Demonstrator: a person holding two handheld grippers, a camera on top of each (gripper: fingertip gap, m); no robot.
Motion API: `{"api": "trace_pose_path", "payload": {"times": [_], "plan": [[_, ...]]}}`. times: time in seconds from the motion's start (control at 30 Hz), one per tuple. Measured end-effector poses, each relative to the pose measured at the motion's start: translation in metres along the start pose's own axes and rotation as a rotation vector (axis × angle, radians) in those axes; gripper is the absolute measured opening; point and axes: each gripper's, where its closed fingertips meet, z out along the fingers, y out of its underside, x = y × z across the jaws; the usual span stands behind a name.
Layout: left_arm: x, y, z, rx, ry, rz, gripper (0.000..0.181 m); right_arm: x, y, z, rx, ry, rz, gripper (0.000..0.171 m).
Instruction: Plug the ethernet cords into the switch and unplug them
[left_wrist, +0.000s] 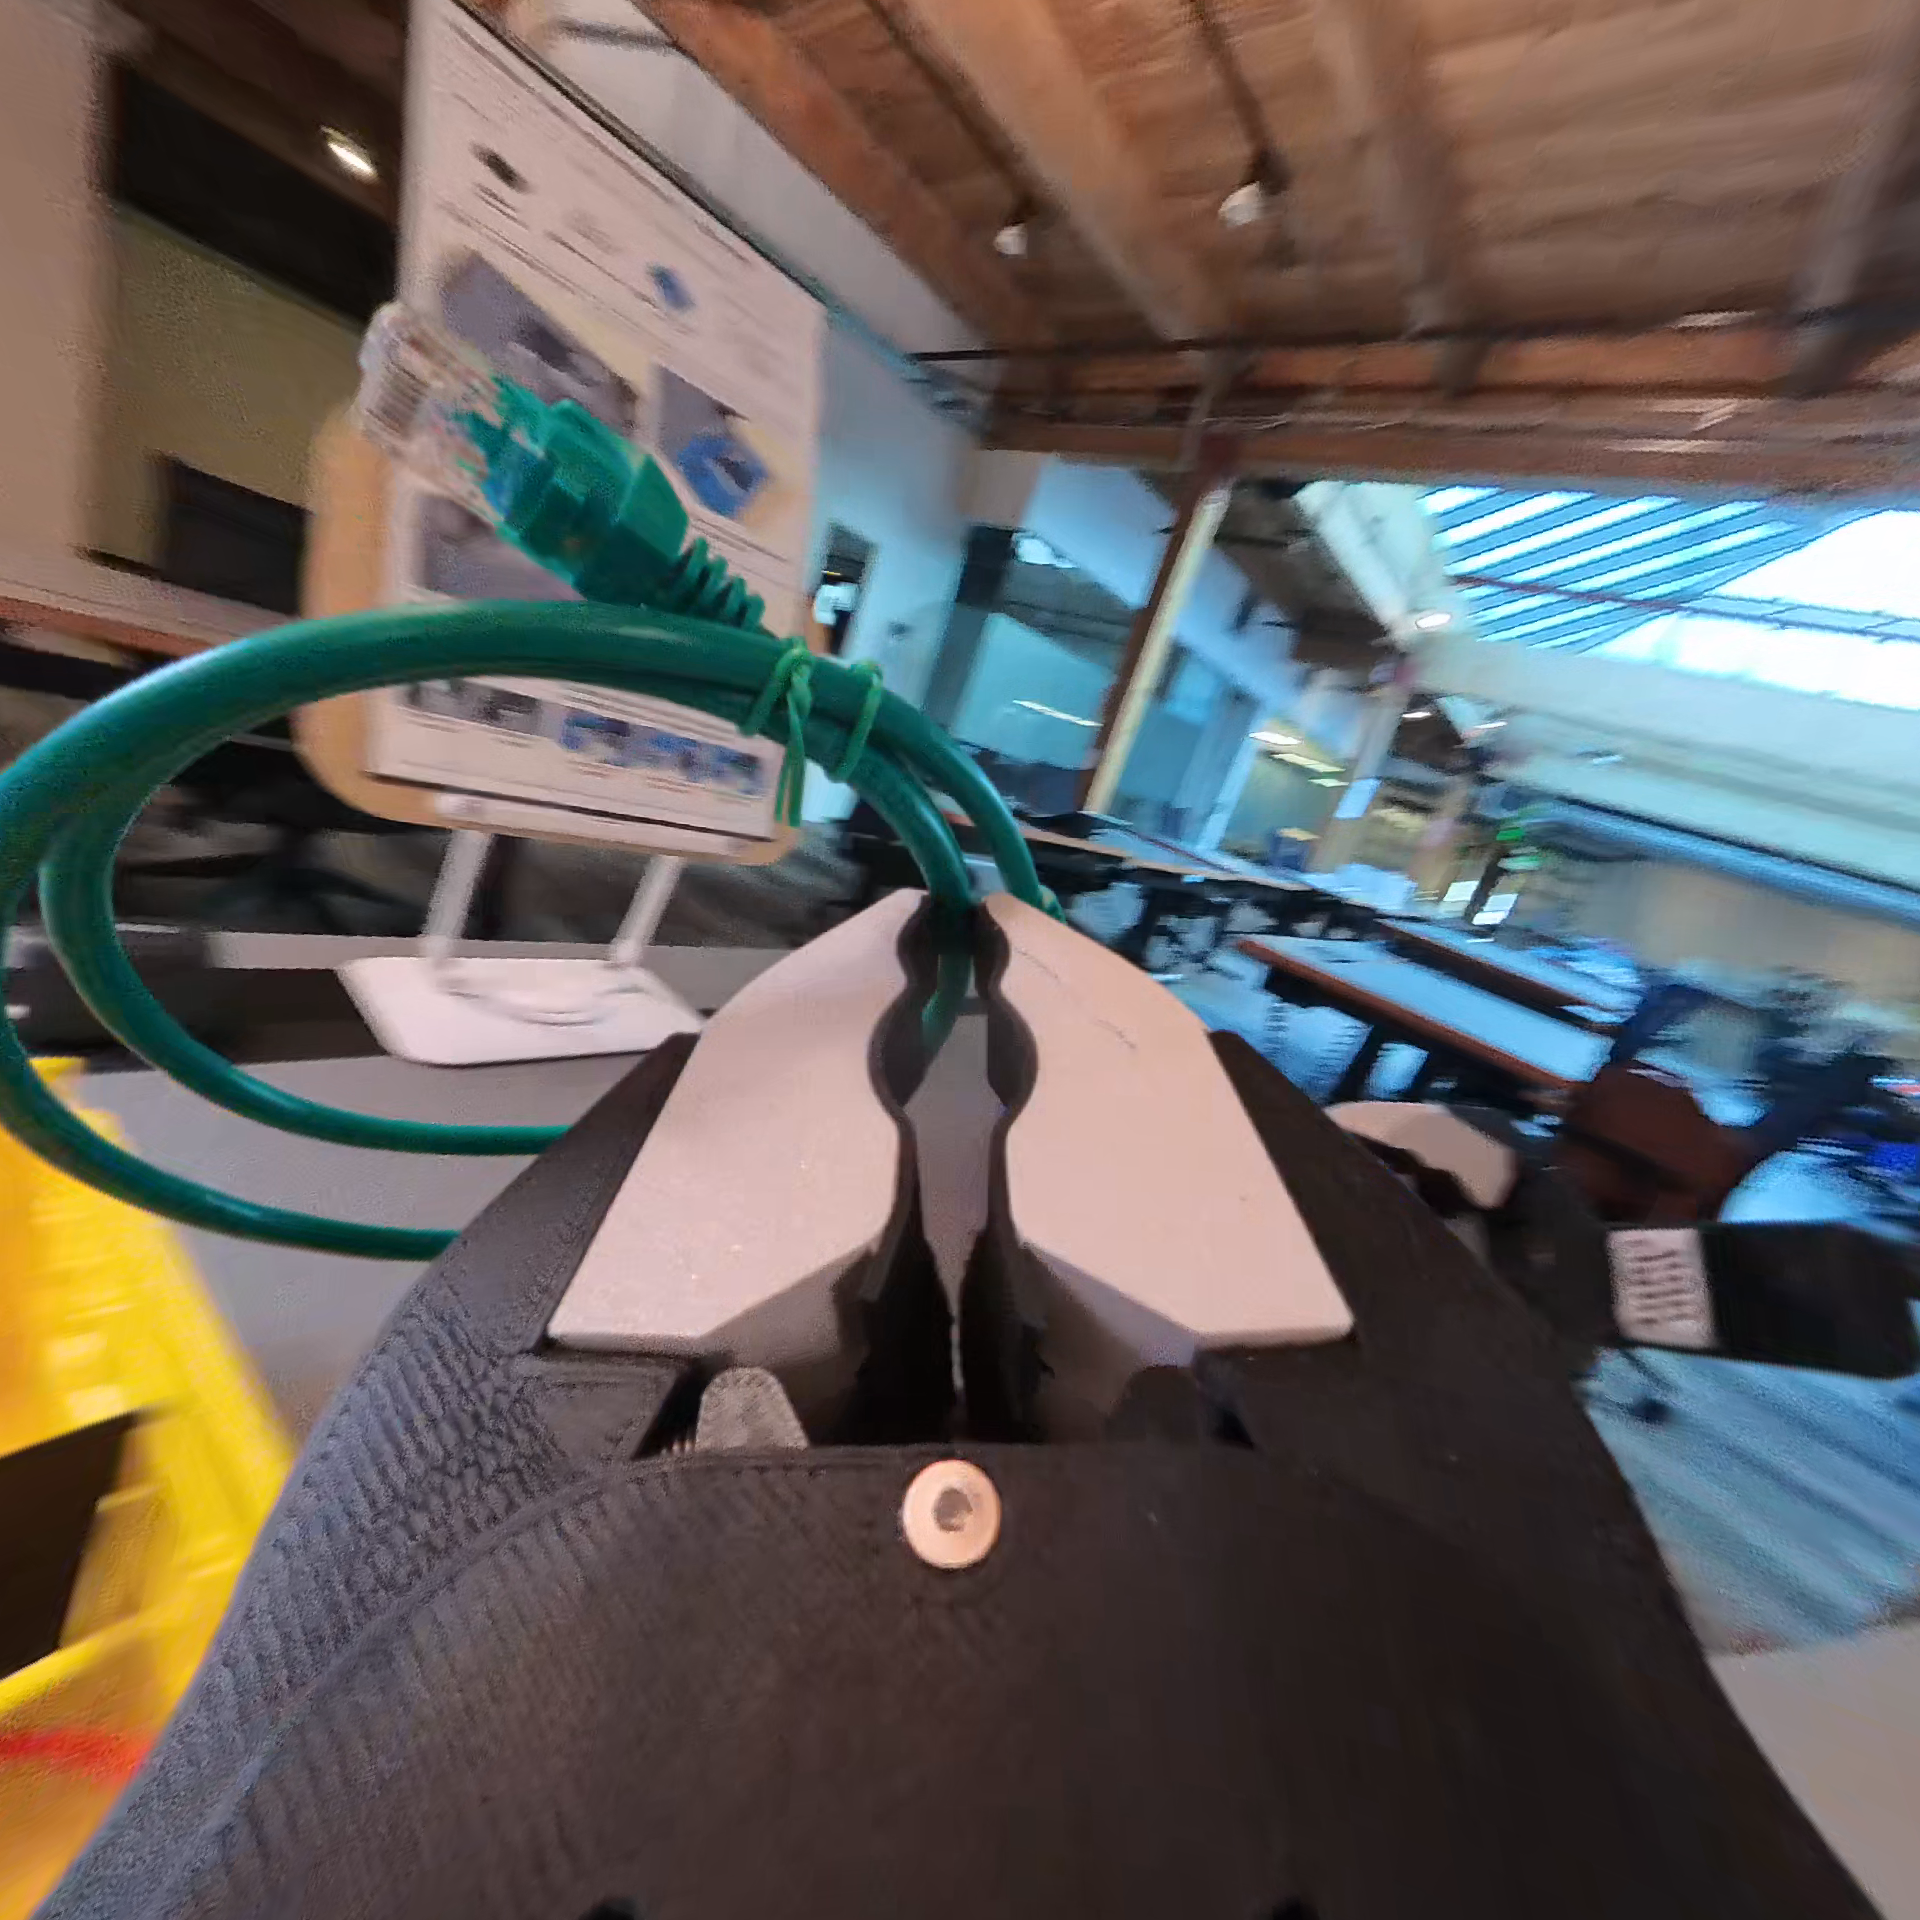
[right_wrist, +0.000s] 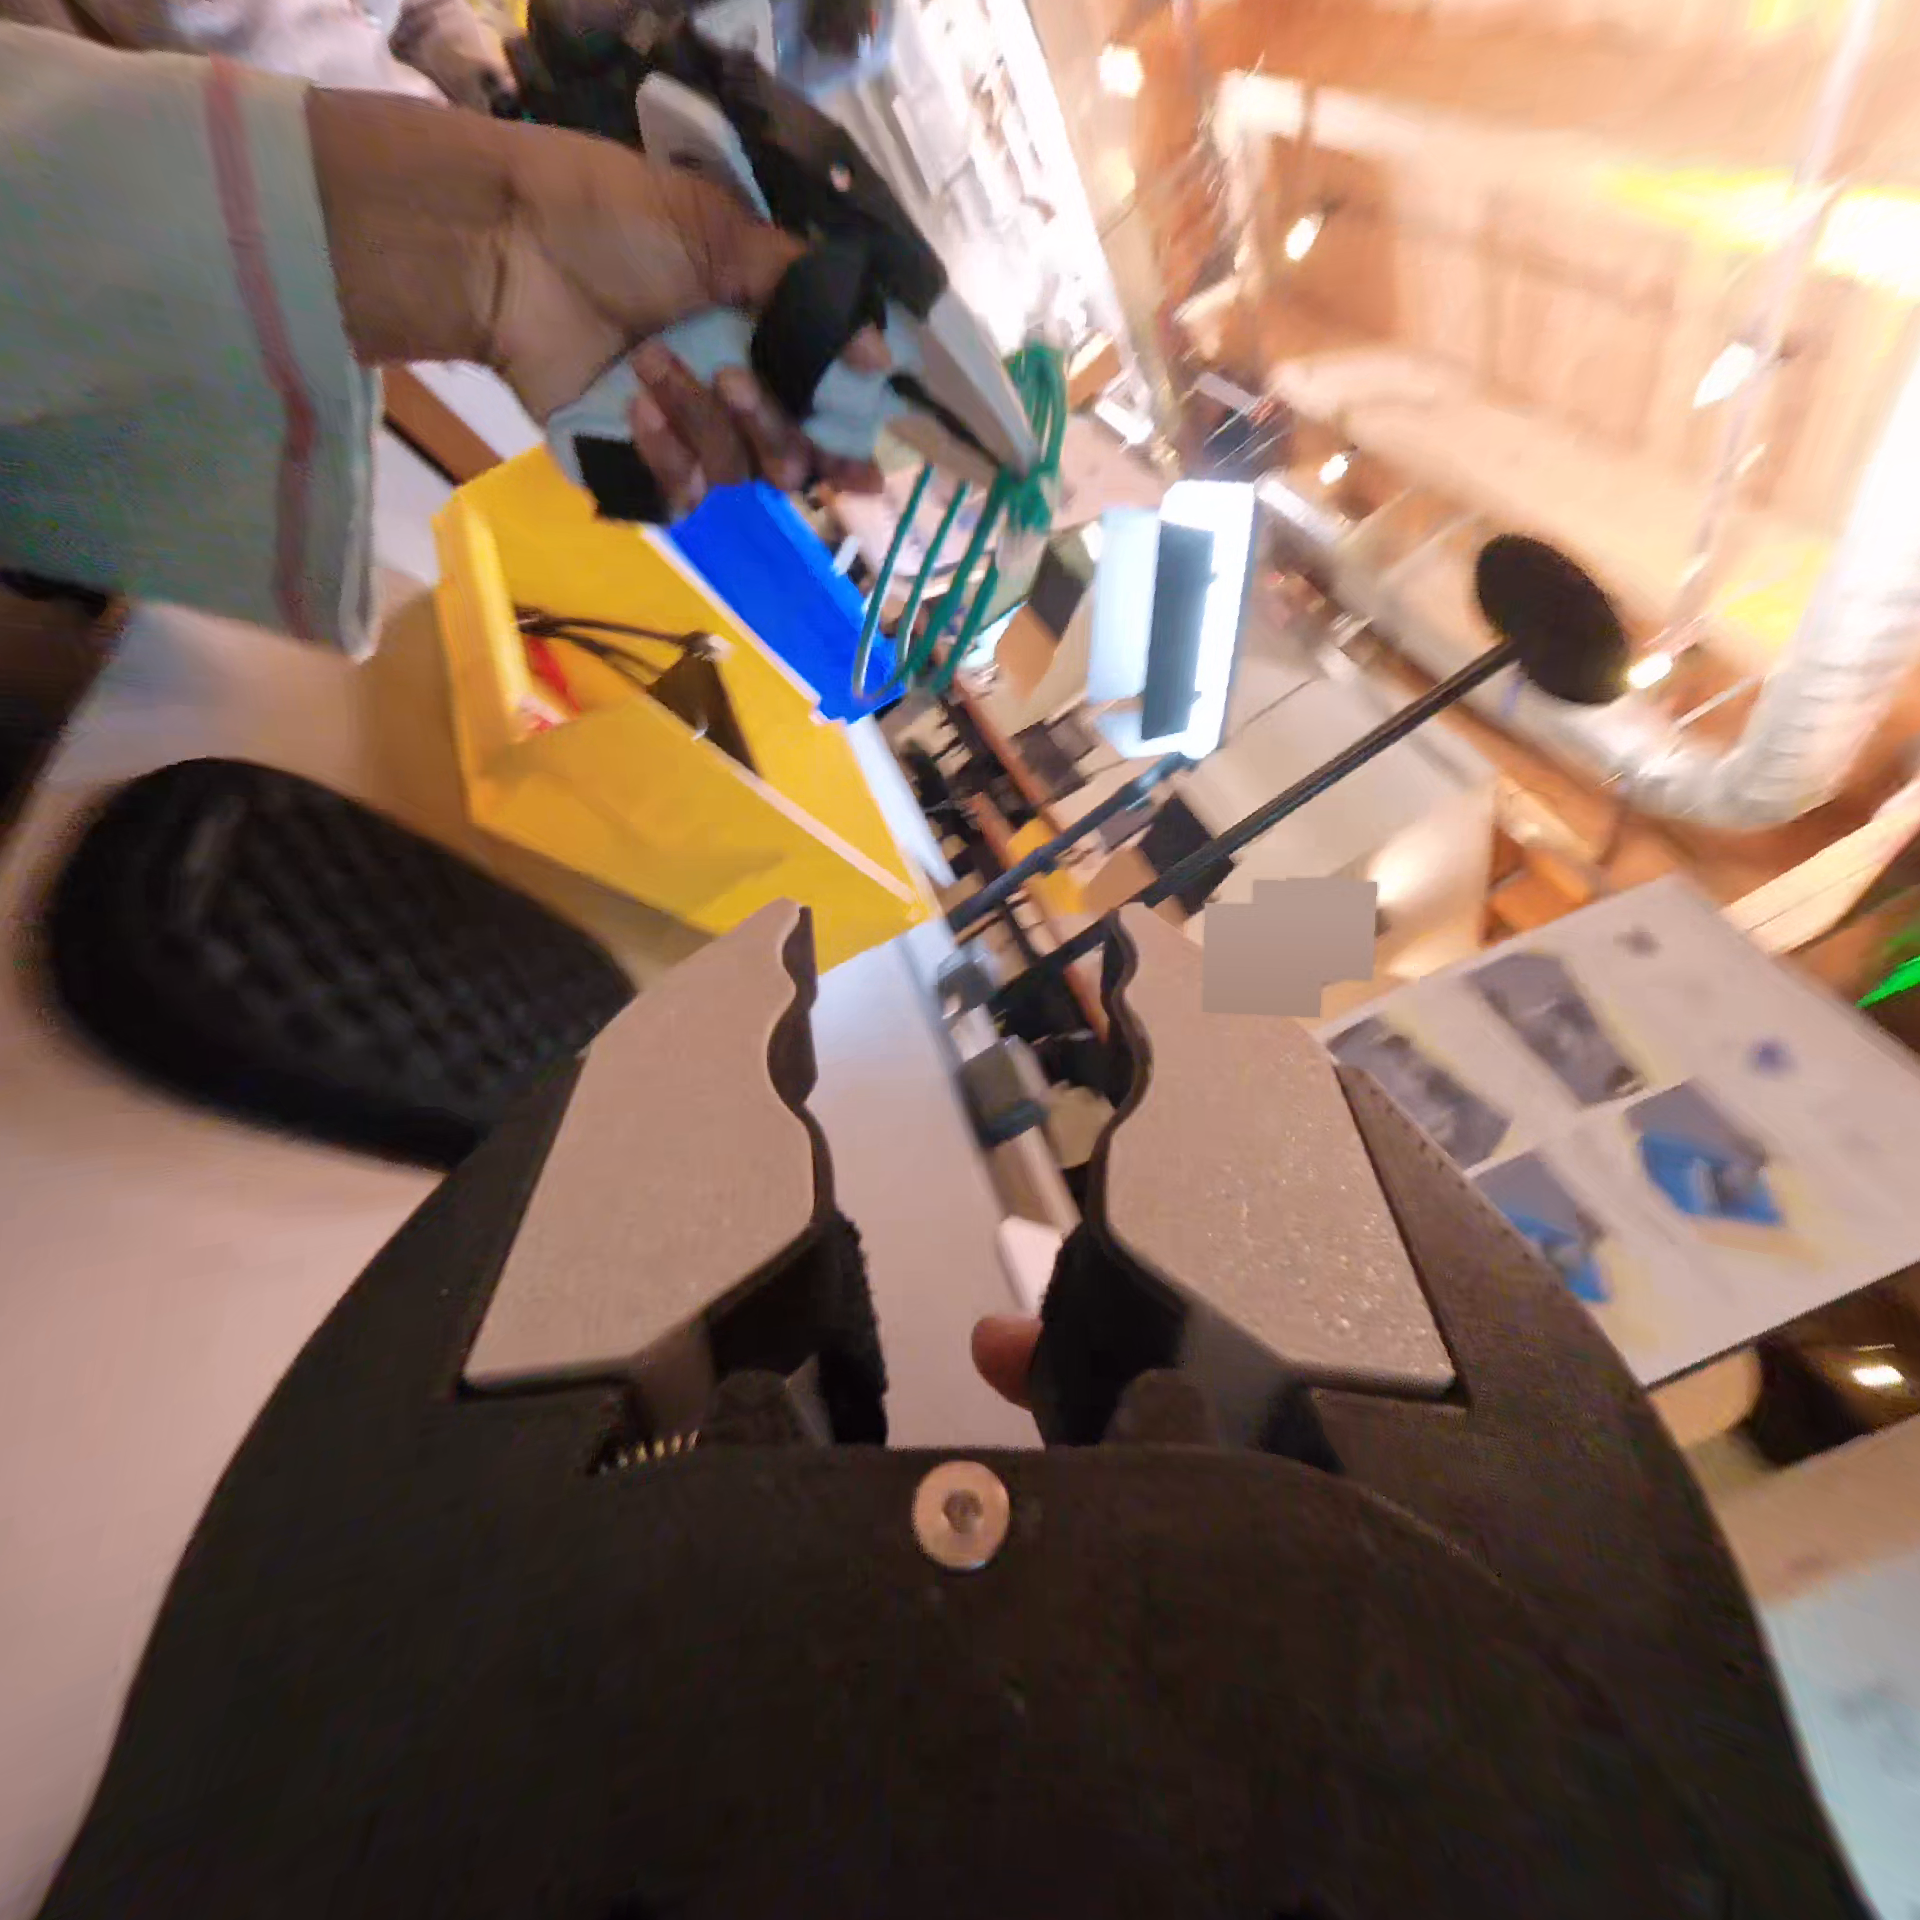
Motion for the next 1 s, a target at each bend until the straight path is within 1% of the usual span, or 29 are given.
{"api": "trace_pose_path", "payload": {"times": [0.1, 0.2, 0.27, 0.37, 0.47, 0.5, 0.57, 0.63, 0.7, 0.73, 0.77, 0.83, 0.9, 0.93, 0.97, 1.0], "plan": [[0.037, 0.026, 0.021, -0.056, 0.165, -0.121, 0.006, 0.008, -0.015, 0.020, 0.023, 0.148, -0.233, 0.048], [0.062, 0.048, 0.035, -0.114, 0.271, -0.213, 0.007, 0.018, -0.028, 0.028, 0.038, 0.255, -0.424, 0.044], [0.072, 0.059, 0.040, -0.144, 0.314, -0.262, 0.006, 0.022, -0.033, 0.032, 0.044, 0.264, -0.463, 0.042], [0.084, 0.071, 0.045, -0.177, 0.370, -0.323, 0.006, 0.023, -0.029, 0.036, 0.010, 0.245, -0.496, 0.038], [0.088, 0.077, 0.048, -0.193, 0.380, -0.334, 0.006, 0.029, -0.026, 0.033, -0.024, 0.266, -0.510, 0.017], [0.088, 0.078, 0.048, -0.197, 0.382, -0.332, 0.006, 0.030, -0.027, 0.032, -0.023, 0.261, -0.484, 0.015], [0.089, 0.082, 0.046, -0.228, 0.394, -0.291, 0.009, 0.035, -0.028, 0.030, -0.013, 0.232, -0.360, 0.013], [0.092, 0.087, 0.035, -0.332, 0.449, -0.172, 0.016, 0.039, -0.024, 0.031, 0.009, 0.159, -0.183, 0.012], [0.096, 0.085, 0.011, -0.420, 0.533, -0.015, 0.024, 0.040, -0.018, 0.030, 0.031, 0.071, 0.001, 0.013], [0.094, 0.078, -0.001, -0.413, 0.545, 0.078, 0.028, 0.040, -0.015, 0.028, 0.045, 0.020, 0.088, 0.012], [0.089, 0.067, -0.011, -0.366, 0.528, 0.180, 0.032, 0.039, -0.012, 0.027, 0.059, -0.025, 0.163, 0.013], [0.075, 0.037, -0.025, -0.200, 0.440, 0.380, 0.031, 0.030, -0.008, 0.024, 0.084, -0.145, 0.278, 0.013], [0.059, 0.006, -0.034, -0.032, 0.317, 0.498, 0.032, 0.015, -0.005, 0.023, 0.098, -0.269, 0.349, 0.013], [0.055, -0.002, -0.036, -0.006, 0.278, 0.514, 0.032, 0.009, -0.003, 0.023, 0.102, -0.312, 0.374, 0.013], [0.059, 0.001, -0.036, -0.032, 0.293, 0.519, 0.031, 0.002, -0.003, 0.024, 0.109, -0.347, 0.398, 0.013], [0.068, 0.013, -0.034, -0.089, 0.343, 0.521, 0.032, -0.003, -0.005, 0.025, 0.126, -0.376, 0.421, 0.013]]}}
